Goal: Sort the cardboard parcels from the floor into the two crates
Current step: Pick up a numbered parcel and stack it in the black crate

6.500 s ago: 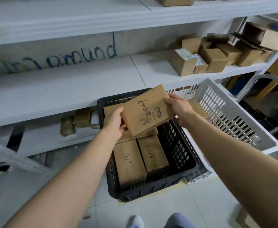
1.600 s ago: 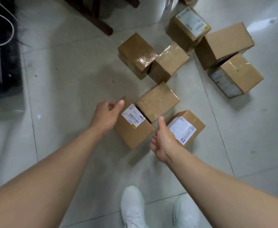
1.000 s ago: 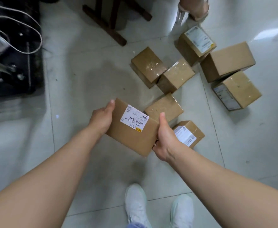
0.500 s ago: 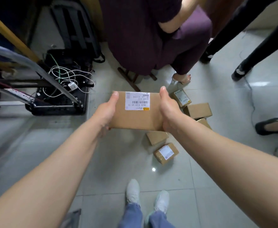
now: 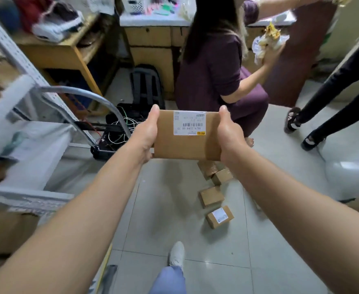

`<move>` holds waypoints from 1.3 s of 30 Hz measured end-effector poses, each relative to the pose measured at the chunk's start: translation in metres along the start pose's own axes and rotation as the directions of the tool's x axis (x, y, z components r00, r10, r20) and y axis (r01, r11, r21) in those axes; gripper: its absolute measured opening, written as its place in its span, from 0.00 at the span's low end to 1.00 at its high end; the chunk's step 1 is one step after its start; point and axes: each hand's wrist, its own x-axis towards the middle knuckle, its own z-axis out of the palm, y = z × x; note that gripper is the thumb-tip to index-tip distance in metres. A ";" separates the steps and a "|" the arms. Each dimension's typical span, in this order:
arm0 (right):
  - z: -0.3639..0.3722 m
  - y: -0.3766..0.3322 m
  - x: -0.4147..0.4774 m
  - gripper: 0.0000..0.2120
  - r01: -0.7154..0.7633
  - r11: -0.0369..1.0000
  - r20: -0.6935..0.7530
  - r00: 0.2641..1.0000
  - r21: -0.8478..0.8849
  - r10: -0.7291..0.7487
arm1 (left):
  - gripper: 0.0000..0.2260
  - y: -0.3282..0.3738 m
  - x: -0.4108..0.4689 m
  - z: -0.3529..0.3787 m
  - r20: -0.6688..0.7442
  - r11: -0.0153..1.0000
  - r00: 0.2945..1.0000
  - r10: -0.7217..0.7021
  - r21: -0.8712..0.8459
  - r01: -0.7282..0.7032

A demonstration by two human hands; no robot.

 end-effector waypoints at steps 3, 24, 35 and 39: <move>-0.013 0.004 -0.038 0.31 0.078 0.997 0.025 0.997 0.019 -0.079 | 0.21 -0.004 -0.049 -0.006 -0.034 0.996 0.999 0.038 -0.079 -0.041; 0.027 0.035 -0.239 0.30 0.206 0.964 0.322 0.913 0.168 -0.251 | 0.31 -0.085 -0.256 -0.146 -0.457 0.866 0.886 0.077 -0.410 -0.287; 0.184 0.092 -0.385 0.40 0.277 0.960 0.686 0.694 0.026 -0.219 | 0.20 -0.173 -0.362 -0.335 -0.668 0.782 0.741 -0.063 -0.494 -0.379; 0.223 0.121 -0.417 0.52 0.301 0.953 0.764 0.623 -0.040 -0.164 | 0.13 -0.207 -0.395 -0.373 -0.712 0.738 0.693 -0.115 -0.528 -0.420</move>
